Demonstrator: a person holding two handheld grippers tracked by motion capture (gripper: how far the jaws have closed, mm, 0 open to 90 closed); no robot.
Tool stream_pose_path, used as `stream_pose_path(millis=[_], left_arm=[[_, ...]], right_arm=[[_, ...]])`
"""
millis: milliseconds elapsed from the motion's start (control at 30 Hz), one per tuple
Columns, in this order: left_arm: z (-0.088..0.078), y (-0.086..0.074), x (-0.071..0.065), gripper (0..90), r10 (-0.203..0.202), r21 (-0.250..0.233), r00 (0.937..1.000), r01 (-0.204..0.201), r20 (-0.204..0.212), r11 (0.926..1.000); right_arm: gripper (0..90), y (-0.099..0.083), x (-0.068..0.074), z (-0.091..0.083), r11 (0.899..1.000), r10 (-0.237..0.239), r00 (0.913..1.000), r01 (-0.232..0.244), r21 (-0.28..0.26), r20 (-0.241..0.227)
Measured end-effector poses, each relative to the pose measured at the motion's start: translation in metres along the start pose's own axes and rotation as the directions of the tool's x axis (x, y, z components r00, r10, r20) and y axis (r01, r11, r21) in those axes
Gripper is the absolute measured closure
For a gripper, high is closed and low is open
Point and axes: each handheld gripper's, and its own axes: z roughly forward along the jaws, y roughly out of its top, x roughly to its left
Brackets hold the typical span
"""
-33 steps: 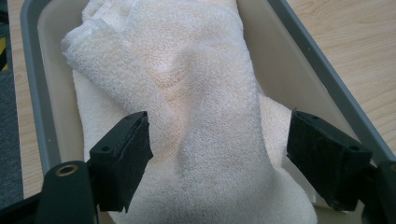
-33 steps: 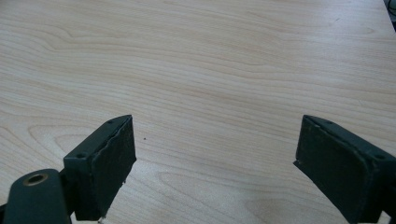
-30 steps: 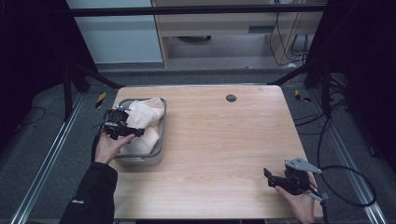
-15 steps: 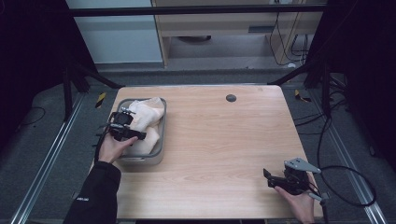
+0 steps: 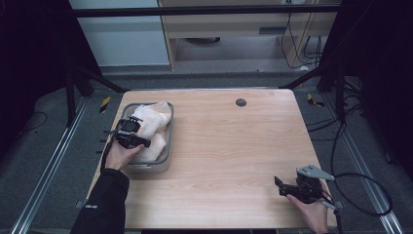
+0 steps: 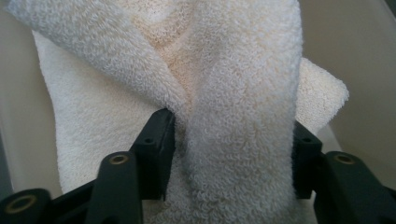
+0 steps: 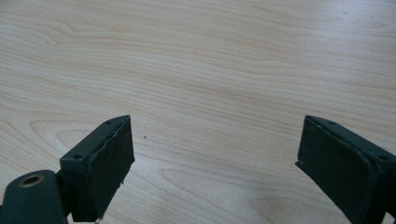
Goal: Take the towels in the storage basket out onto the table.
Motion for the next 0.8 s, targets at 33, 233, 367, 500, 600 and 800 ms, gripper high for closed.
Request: stream_pose_path(millis=[33, 233, 367, 500, 600, 800], left_arm=[[0.0, 0.0, 0.001, 53.7, -0.006, 0.009, 1.0, 0.006, 0.003, 0.9999], [-0.001, -0.001, 0.003, 63.3, -0.03, 0.011, 0.9995, 0.03, 0.011, 0.9995], [-0.005, -0.002, 0.004, 67.0, -0.032, -0.006, 0.9994, 0.032, 0.008, 0.9995], [-0.016, -0.003, 0.007, 68.5, -0.042, -0.038, 0.999, 0.043, 0.014, 0.9984], [-0.021, -0.003, 0.008, 68.7, -0.041, -0.055, 0.9991, 0.042, 0.014, 0.9976], [-0.039, -0.001, 0.007, 69.3, -0.039, -0.135, 0.9991, 0.04, 0.014, 0.9901]], right_arm=[[10.6, 0.0, 0.0, 0.0, 1.0, 0.004, 1.0, -0.004, 0.001, -0.003], [10.6, 0.0, 0.0, 0.0, 1.0, -0.004, 1.0, 0.004, 0.0, -0.001], [10.6, 0.0, 0.0, 0.0, 1.0, -0.001, 1.0, 0.001, 0.0, -0.001], [10.6, 0.0, 0.0, 0.0, 1.0, -0.001, 1.0, 0.001, 0.0, 0.0], [10.6, 0.0, 0.0, 0.0, 1.0, -0.005, 1.0, 0.005, 0.0, -0.001], [10.6, 0.0, 0.0, 0.001, 1.0, -0.006, 1.0, 0.006, 0.001, 0.001]])
